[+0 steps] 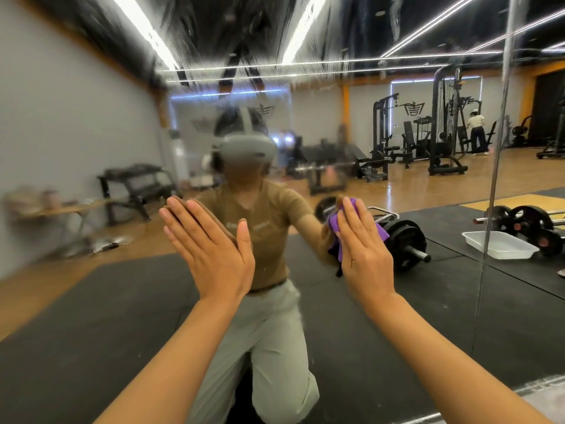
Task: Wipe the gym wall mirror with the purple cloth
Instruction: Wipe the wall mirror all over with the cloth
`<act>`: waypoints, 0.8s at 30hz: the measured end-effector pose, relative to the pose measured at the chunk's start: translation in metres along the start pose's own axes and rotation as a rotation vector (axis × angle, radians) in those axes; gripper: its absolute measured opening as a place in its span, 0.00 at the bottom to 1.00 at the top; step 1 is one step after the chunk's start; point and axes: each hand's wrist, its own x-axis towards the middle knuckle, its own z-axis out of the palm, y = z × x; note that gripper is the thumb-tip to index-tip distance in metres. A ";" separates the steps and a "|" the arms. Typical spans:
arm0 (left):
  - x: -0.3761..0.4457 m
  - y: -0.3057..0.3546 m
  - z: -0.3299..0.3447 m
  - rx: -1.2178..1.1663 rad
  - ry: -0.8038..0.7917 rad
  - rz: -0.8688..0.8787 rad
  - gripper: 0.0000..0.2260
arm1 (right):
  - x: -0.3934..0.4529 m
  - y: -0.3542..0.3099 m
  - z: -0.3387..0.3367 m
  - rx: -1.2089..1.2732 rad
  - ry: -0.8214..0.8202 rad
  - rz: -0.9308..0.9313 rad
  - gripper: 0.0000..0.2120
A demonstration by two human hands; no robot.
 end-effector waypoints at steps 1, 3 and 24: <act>0.001 0.000 0.000 0.004 0.003 -0.002 0.37 | 0.010 -0.001 0.002 0.014 0.023 0.018 0.17; 0.000 0.001 0.000 -0.004 0.005 -0.002 0.36 | 0.019 -0.002 0.004 0.026 0.044 0.031 0.17; 0.000 0.000 0.000 0.003 0.007 0.018 0.36 | -0.050 0.000 0.013 0.054 -0.028 -0.029 0.19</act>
